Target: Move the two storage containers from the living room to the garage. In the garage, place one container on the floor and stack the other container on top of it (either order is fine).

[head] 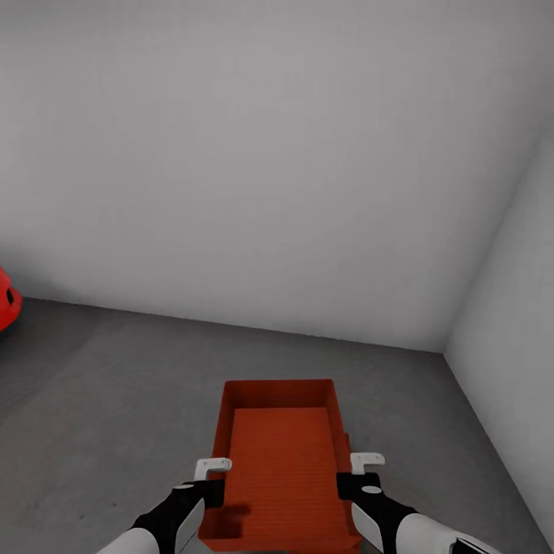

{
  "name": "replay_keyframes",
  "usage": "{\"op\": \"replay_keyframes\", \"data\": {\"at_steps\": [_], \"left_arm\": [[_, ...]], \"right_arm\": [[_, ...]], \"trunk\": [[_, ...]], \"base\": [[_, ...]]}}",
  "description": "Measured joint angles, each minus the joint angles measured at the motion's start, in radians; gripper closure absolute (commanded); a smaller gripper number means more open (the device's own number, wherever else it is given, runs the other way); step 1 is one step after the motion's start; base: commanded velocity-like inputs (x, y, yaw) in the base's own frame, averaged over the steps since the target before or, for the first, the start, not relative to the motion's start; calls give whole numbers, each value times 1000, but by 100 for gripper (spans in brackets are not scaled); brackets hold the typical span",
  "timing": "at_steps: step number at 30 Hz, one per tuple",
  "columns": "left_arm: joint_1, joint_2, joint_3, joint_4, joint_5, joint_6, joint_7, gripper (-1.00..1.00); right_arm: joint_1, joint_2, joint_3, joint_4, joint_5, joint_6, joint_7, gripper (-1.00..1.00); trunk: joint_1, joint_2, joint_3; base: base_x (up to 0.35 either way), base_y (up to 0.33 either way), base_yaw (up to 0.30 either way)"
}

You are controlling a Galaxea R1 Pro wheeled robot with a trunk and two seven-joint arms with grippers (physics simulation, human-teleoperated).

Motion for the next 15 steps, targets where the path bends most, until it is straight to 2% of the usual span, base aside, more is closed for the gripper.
{"op": "replay_keyframes", "data": {"at_steps": [15], "left_arm": [[0, 0, 0, 0, 0, 1, 0, 100]], "right_arm": [[0, 0, 0, 0, 0, 0, 0, 100]], "trunk": [[0, 0, 0]], "base": [[0, 0, -244]]}}
